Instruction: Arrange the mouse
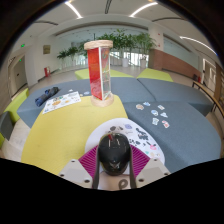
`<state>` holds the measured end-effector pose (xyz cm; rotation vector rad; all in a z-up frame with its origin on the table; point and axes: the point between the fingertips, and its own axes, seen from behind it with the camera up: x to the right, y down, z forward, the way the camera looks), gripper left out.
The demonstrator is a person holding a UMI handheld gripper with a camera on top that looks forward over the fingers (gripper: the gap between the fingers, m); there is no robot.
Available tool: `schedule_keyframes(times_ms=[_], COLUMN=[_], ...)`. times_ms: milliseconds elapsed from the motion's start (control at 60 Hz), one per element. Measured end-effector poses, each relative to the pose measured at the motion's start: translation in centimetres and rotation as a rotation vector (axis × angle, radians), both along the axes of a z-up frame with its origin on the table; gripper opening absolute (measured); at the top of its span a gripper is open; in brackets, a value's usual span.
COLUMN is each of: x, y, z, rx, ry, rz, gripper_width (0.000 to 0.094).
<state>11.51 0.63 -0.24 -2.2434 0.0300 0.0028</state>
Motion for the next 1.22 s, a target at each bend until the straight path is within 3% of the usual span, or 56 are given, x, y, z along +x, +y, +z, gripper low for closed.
schedule_keyframes(times_ms=[83, 133, 250, 433, 600, 783, 983, 1150, 1217], x=[-0.3, -0.2, -0.3, 0.0, -0.5, -2.0, -6.3, -9.0, -9.0], y=[-0.1, 0.4, 0.6, -1.0, -4.9, -10.6, -16.4, -18.0, -17.9], z=[-1.3, -1.0, -0.8, 0.0, 3.6, 8.1, 8.2, 7.4, 7.1], rx=[-0.045, -0.023, -0.021, -0.063, -0.032, 0.074, 0.074, 0.079, 0.082], ry=[0.036, 0.063, 0.103, 0.064, 0.047, -0.039, 0.003, 0.001, 0.017], rz=[0.004, -0.008, -0.027, -0.043, -0.055, -0.063, -0.026, 0.05, 0.034], gripper_width=[0.0429, 0.0443, 0.0563, 0.0844, 0.0837, 0.0836, 0.0844, 0.0817, 0.0816])
